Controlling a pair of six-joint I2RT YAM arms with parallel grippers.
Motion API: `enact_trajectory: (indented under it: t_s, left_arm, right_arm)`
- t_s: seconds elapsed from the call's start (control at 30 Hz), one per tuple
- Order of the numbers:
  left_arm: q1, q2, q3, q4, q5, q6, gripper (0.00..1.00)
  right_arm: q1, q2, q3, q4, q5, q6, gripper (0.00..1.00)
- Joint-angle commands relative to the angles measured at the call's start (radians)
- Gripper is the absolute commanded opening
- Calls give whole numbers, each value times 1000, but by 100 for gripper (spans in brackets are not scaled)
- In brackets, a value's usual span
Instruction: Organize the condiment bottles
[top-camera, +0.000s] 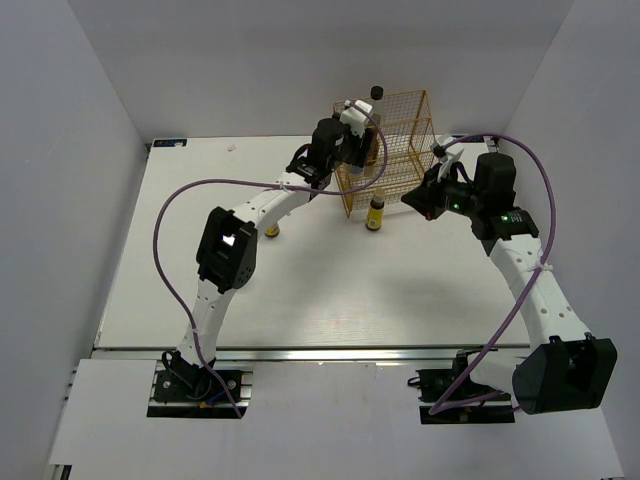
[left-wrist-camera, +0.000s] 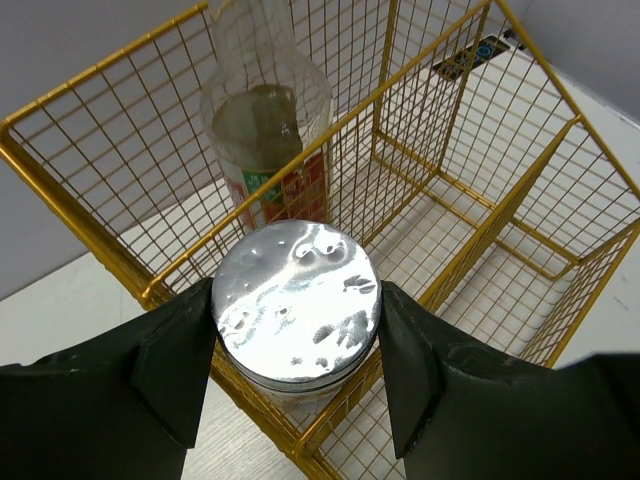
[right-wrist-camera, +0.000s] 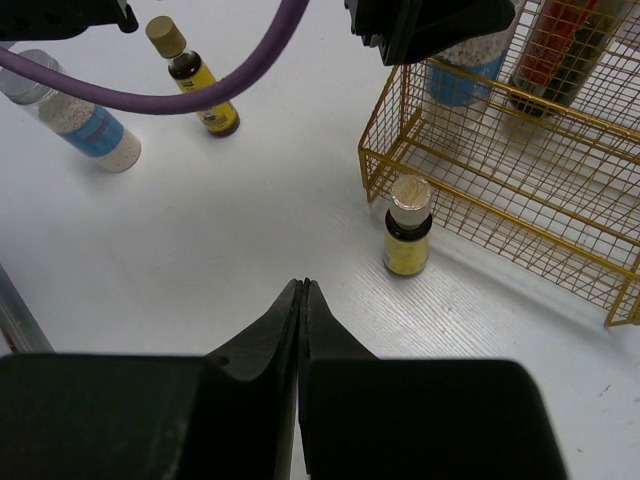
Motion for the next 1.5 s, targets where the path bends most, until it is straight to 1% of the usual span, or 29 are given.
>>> enact_trajectory:
  t_s: [0.0,0.03,0.07,0.2,0.27,0.37,0.57,0.6,0.7,0.73,0.8,0.83,0.87,0.9,0.93,0.97,1.0,1.03,1.07,1.1,1.17,1.2,1.23,1.27,1.3,1.33,1.4,1.43,1.47]
  left_arm:
    - [-8,-84,-8,60,9,-1,23]
    - [-8,-86,-16,60,12,-4,29]
    - [-8,-86,-19,60,12,-6,39]
    - [-8,-89,-29,60,12,-17,61]
    - [-8,-92,-32,63,15,-23,69]
    - [-8,-95,-32,66,15,-29,76]
    - [-8,-115,-29,71,18,-40,83]
    - [-8,-118,-29,71,20,-41,83]
    - [-8,-135,-26,77,20,-46,83]
    - [-8,-150,-25,82,20,-46,83]
    - [-8,-170,-13,85,18,-46,82]
    - [-8,-181,-5,80,17,-46,79]
    - [-8,-210,3,74,15,-46,76]
    - [-8,-231,4,57,7,-44,73]
    - [-8,-256,-2,45,6,-44,65]
    - [-8,-318,-12,33,-2,-46,47]
    - [-8,-354,-28,-2,-14,-46,37]
    - [-8,-394,-78,-24,-49,-57,28]
    - [-8,-435,-106,-48,-74,-79,14]
    - [-8,-526,-136,-123,-100,-101,11]
    - [-5,-622,-232,-202,-173,-127,8]
    - [-1,-720,-264,-292,-195,-161,16]
    - [1,-771,-296,-338,-213,-184,29]
    - [5,-820,-366,-380,-253,-204,48]
    - [7,-869,-399,-468,-275,-249,74]
    - [7,-964,-429,-511,-296,-273,80]
    - [8,-1056,-514,-637,-382,-363,90]
    - [8,-1142,-537,-680,-411,-397,95]
    - [8,-1185,-580,-717,-462,-431,96]
  right_arm:
    - [-6,-26,-6,47,-5,6,0]
    - [-6,-24,-6,48,-5,7,0]
    - [-6,-24,-5,50,-5,7,0]
    - [-6,-23,-5,50,-5,7,0]
    - [-6,-24,-8,50,-5,7,0]
    - [-7,-26,-12,48,-6,6,0]
    - [-7,-27,-11,41,-32,-14,0]
    - [-7,-26,-11,39,-35,-19,1]
    - [-7,-26,-3,30,-55,-42,14]
    - [-7,-26,-2,24,-68,-48,17]
    - [-7,-27,6,15,-94,-91,28]
    - [-7,-27,11,-2,-142,-114,34]
    - [-7,-30,14,-7,-175,-141,42]
    - [-7,-33,18,-13,-216,-204,55]
    - [-7,-36,17,-19,-301,-242,61]
    - [-7,-46,14,-15,-349,-279,66]
    - [-4,-47,3,10,-406,-310,72]
    - [2,-49,-17,31,-480,-345,74]
    - [11,-38,-22,74,-495,-353,76]
    - [46,-24,-22,80,-503,-365,77]
    - [105,32,14,67,-465,-408,78]
    - [181,55,29,50,-436,-418,79]
    - [229,75,43,47,-357,-421,79]
    - [273,123,69,47,-303,-413,80]
    - [372,149,83,64,-243,-401,82]
    - [423,175,93,79,-126,-381,83]
    - [531,267,141,91,-53,-329,83]
    - [563,295,155,123,1,-307,83]
    - [589,353,182,139,14,-272,83]
